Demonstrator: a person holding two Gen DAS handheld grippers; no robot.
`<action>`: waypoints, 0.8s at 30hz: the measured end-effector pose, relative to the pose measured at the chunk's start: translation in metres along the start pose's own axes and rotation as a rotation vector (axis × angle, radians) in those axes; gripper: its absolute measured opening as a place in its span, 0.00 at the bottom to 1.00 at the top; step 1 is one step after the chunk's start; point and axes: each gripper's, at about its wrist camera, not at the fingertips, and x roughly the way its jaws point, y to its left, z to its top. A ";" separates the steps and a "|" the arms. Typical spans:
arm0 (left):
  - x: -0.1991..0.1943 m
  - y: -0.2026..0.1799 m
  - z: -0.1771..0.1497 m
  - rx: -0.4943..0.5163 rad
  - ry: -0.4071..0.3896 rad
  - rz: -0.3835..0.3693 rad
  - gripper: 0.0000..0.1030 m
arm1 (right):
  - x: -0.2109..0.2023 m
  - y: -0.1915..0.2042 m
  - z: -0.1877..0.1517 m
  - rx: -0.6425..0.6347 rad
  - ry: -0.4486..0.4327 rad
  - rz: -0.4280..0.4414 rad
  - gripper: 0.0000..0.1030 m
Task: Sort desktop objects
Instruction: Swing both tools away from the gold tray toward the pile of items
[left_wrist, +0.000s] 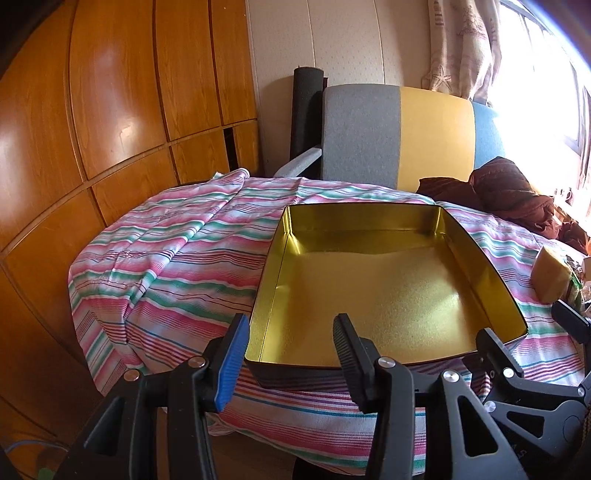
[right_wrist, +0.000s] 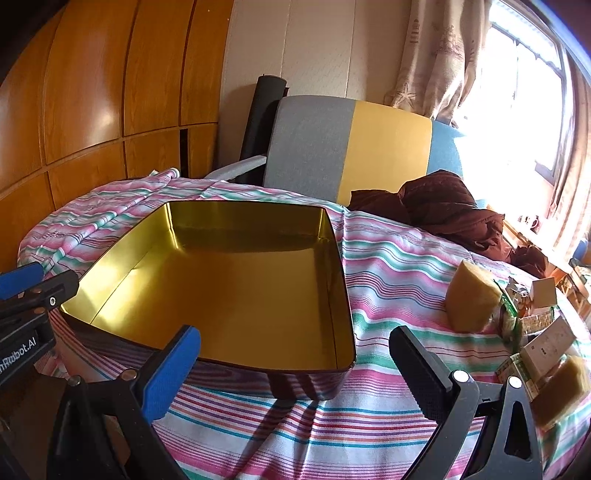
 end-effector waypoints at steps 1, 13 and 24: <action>0.000 0.000 0.000 0.000 0.000 0.000 0.47 | -0.001 -0.001 0.000 0.003 -0.003 0.000 1.00; -0.004 -0.003 -0.002 0.019 -0.004 -0.022 0.47 | -0.003 -0.009 0.001 0.024 -0.009 -0.006 1.00; -0.003 -0.017 -0.006 0.045 0.019 -0.129 0.51 | -0.009 -0.034 -0.002 0.071 -0.016 -0.036 1.00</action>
